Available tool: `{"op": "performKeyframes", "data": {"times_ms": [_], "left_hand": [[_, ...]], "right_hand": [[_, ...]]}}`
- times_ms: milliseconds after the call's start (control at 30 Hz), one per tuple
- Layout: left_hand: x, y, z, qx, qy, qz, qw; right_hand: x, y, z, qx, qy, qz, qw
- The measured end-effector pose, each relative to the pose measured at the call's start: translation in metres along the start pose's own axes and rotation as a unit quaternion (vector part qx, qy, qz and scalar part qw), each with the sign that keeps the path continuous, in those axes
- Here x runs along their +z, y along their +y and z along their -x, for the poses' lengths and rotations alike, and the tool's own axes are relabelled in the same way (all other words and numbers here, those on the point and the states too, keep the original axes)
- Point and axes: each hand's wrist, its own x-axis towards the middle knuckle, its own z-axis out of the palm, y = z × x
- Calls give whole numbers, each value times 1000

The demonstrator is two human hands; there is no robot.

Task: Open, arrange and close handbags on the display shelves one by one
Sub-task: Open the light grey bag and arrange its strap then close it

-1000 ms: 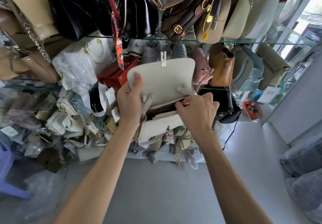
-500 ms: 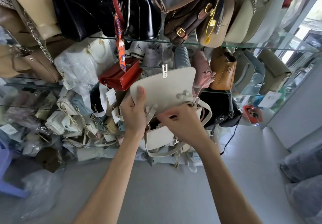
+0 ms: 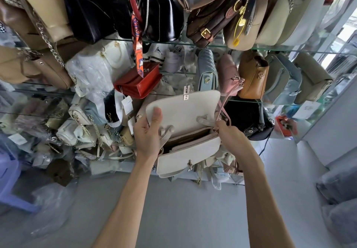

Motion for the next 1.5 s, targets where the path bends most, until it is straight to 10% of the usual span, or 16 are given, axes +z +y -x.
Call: {"op": "performKeyframes", "data": {"times_ms": [367,733,1167,1500], "left_hand": [[-27,10,-7,-23,79,4,997],[-25,19,8,-11,59,9,998],[-39,-6,10,-9,68,-20,997],[-57,-47,-9,-137,141,-204,959]], "right_hand": [[6,24,-4,-46,-37,-294,954],[11,28,-3,-27,-94,-584,806],[11,25,1,-52,-72,-437,895],[14,3,21,-78,-31,-464,882]]}}
